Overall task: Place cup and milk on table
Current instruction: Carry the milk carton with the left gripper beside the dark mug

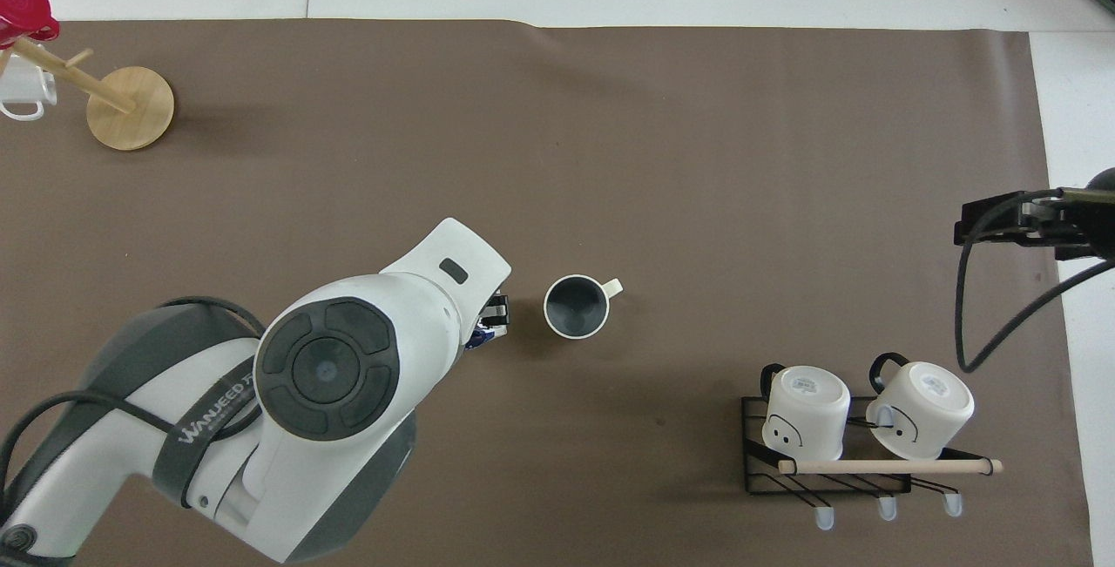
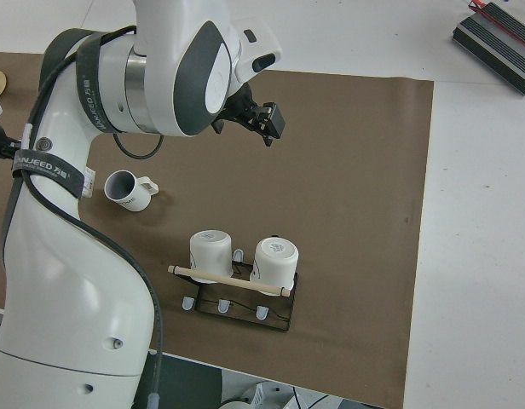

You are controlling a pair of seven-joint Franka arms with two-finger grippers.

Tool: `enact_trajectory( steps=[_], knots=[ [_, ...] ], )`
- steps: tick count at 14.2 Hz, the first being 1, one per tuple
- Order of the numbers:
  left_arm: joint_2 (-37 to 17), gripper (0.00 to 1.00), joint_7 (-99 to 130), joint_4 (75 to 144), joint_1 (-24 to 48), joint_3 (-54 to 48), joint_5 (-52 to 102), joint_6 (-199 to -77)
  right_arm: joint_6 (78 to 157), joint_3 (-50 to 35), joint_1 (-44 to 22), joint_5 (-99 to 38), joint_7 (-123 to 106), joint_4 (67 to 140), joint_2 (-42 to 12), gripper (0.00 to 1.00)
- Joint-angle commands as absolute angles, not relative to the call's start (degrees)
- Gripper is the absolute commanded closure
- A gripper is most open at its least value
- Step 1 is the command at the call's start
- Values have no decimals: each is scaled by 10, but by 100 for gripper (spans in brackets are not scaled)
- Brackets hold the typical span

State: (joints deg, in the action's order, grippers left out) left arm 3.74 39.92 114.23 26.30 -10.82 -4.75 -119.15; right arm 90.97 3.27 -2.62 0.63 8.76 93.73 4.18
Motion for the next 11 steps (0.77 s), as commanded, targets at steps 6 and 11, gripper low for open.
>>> enact_trajectory(
  steps=[6,11],
  knots=[
    [8,56,477,1154,305,-101,-108,-1229,824,31,-22,7,51,882,49,0],
    [11,56,457,1185,290,-101,-108,-1260,835,31,-22,7,42,889,48,0]
  ],
)
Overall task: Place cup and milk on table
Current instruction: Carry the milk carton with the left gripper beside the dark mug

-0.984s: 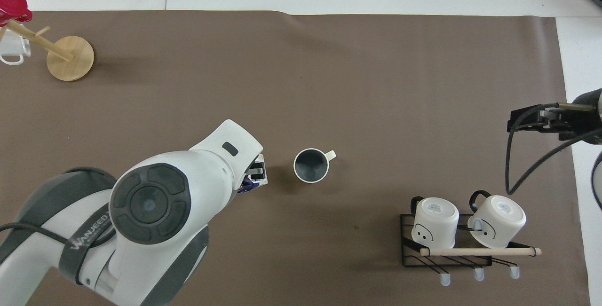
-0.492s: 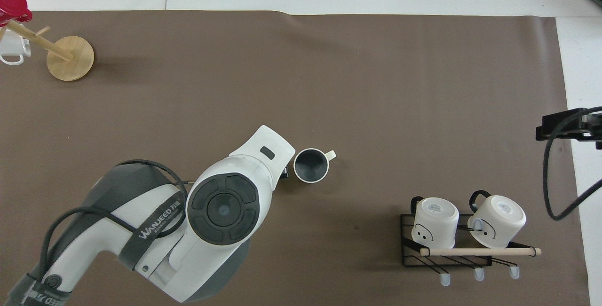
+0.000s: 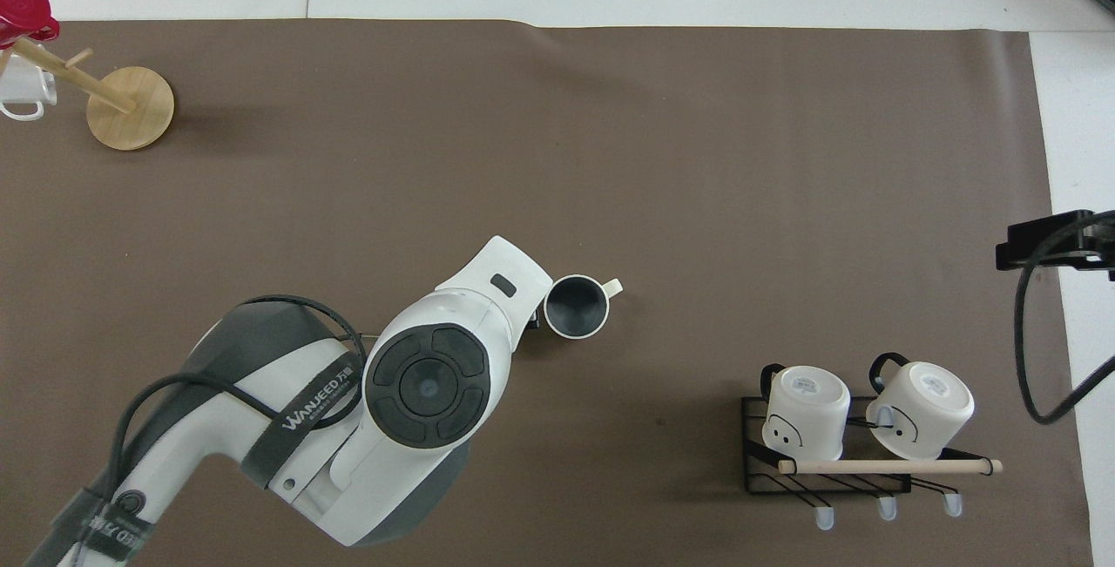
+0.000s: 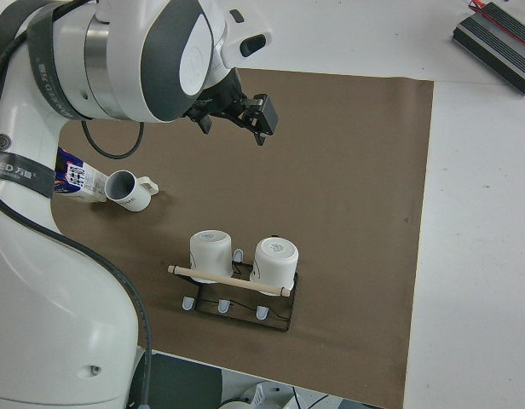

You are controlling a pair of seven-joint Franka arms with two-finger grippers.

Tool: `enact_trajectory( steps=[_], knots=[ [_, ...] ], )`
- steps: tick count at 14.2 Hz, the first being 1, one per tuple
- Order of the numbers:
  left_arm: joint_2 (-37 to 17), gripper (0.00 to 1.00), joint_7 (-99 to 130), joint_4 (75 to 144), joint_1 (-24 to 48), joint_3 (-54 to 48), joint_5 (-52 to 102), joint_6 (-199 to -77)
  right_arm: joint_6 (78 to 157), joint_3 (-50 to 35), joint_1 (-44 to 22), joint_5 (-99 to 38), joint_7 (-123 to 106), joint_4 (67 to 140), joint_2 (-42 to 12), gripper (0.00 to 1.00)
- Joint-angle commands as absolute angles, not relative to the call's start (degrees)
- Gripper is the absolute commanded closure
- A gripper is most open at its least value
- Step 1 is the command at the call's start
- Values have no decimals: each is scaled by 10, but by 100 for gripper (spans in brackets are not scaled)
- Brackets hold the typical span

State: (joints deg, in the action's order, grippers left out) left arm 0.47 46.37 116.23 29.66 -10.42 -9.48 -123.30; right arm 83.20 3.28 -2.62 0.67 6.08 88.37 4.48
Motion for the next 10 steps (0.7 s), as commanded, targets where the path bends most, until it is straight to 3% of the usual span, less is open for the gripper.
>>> enact_trajectory(
  steps=[1,7,10],
  knots=[
    [13,55,451,1193,283,-101,-108,-1265,831,33,-20,9,38,884,44,0],
    [15,55,417,1198,281,-101,-108,-1267,830,35,-19,9,36,884,45,0],
    [14,47,403,1198,281,-101,-108,-1267,818,35,-21,11,37,883,45,0]
  ],
)
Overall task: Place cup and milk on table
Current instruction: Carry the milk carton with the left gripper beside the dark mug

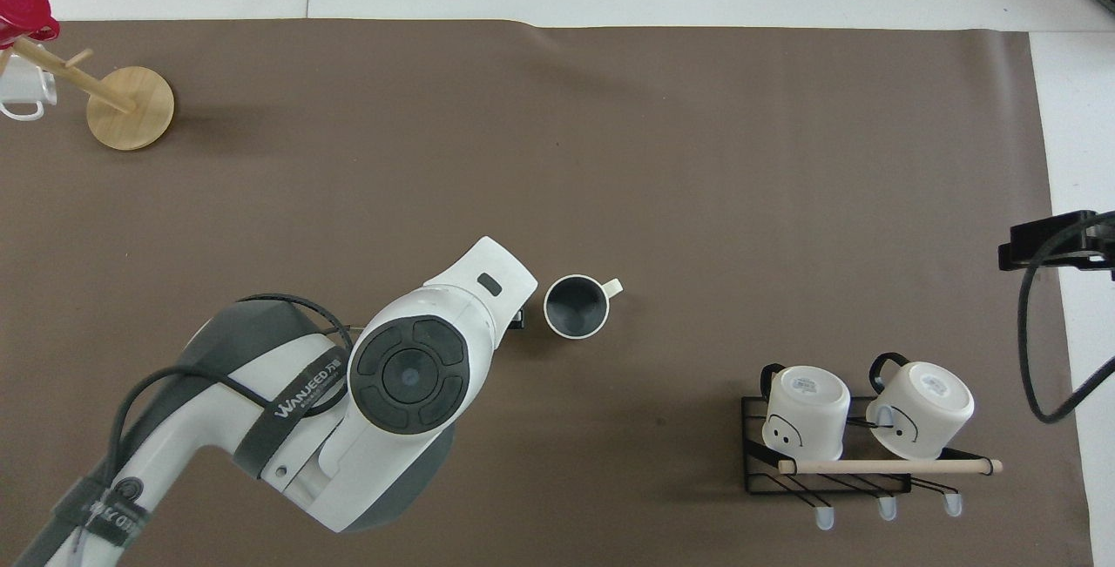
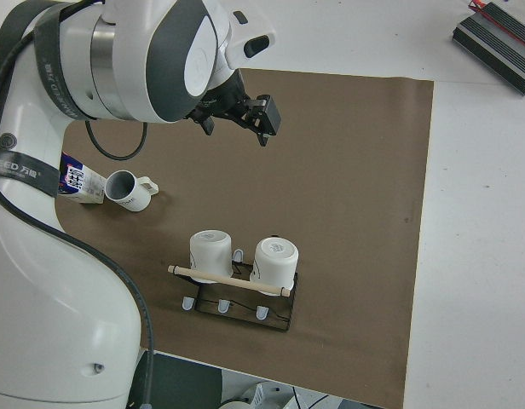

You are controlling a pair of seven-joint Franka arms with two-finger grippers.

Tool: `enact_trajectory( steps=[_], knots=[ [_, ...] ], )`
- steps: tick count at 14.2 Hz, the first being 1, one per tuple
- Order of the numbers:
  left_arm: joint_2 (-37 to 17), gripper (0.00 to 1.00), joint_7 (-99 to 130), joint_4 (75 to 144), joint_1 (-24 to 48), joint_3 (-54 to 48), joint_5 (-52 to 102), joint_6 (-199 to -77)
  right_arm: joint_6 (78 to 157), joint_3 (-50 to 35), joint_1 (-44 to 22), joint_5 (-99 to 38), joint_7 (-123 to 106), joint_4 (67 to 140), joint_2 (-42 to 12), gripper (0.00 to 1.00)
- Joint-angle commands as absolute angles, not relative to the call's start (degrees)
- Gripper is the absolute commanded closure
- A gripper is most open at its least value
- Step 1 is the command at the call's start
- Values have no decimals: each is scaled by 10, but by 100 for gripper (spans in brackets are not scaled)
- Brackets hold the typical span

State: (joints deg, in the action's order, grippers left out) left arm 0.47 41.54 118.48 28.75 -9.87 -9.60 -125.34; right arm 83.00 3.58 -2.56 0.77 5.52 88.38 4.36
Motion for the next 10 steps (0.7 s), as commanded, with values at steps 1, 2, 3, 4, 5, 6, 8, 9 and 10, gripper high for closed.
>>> enact_trajectory(
  steps=[1,2,3,4,5,6,8,9,10],
  knots=[
    [14,45,402,1198,281,-101,-107,-1267,817,34,-22,13,37,884,47,0],
    [14,44,402,1198,281,-101,-107,-1267,817,34,-22,13,37,885,47,0],
    [14,39,402,1198,281,-101,-107,-1267,817,34,-22,12,37,887,47,0],
    [14,25,402,1197,281,-101,-107,-1266,817,34,-22,12,37,888,48,0],
    [13,0,402,1196,281,-101,-106,-1264,819,33,-22,11,38,889,49,0],
    [13,0,407,1194,281,-101,-106,-1263,822,33,-21,10,38,889,49,0],
    [16,0,403,1180,280,-100,-101,-1259,823,34,-19,4,37,889,49,0],
    [18,0,403,1171,279,-98,-97,-1246,823,34,-19,4,37,889,49,0],
    [19,0,403,1159,280,-95,-85,-1227,823,35,-19,6,37,890,49,0]
  ],
)
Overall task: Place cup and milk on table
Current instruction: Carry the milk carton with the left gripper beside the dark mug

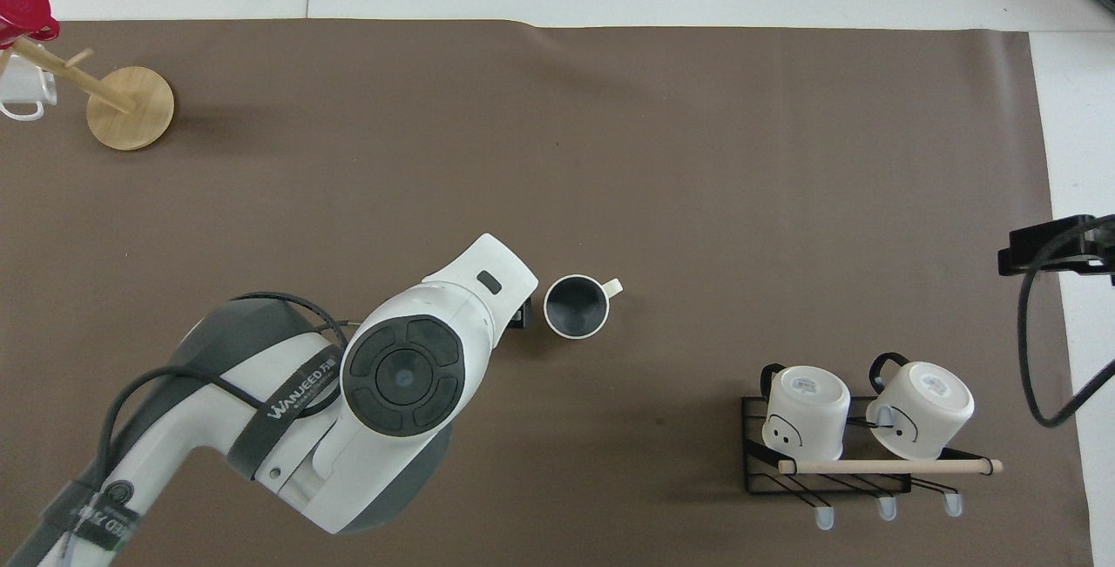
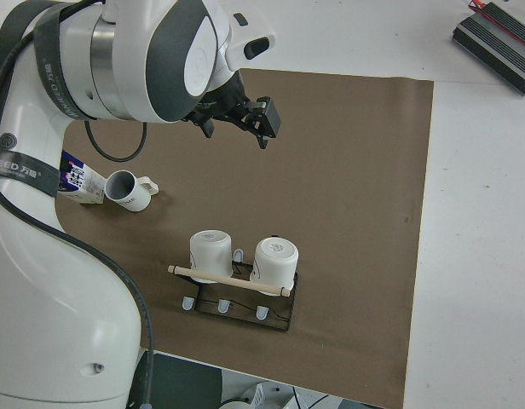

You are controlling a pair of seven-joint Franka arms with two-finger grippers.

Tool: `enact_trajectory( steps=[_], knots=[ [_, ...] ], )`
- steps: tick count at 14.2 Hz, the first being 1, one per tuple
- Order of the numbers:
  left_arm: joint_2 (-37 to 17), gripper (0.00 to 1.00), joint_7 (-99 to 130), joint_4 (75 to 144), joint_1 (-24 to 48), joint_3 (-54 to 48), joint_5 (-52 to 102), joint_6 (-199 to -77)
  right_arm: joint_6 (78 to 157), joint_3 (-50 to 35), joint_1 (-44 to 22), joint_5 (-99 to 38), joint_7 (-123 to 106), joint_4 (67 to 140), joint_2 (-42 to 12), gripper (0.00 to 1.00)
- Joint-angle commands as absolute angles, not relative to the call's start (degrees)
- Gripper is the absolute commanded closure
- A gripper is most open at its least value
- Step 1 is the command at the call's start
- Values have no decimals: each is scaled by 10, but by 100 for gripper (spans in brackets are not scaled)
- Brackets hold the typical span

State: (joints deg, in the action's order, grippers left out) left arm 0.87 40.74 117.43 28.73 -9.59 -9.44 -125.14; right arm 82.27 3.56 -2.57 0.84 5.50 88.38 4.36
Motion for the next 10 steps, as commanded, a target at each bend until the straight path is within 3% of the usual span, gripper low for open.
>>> enact_trajectory(
  steps=[1,10],
  knots=[
    [20,0,403,1143,280,-93,-70,-1210,819,35,-19,14,36,887,47,0],
    [75,0,400,1067,259,-76,-58,-1036,803,35,-20,15,40,878,54,0]
  ],
)
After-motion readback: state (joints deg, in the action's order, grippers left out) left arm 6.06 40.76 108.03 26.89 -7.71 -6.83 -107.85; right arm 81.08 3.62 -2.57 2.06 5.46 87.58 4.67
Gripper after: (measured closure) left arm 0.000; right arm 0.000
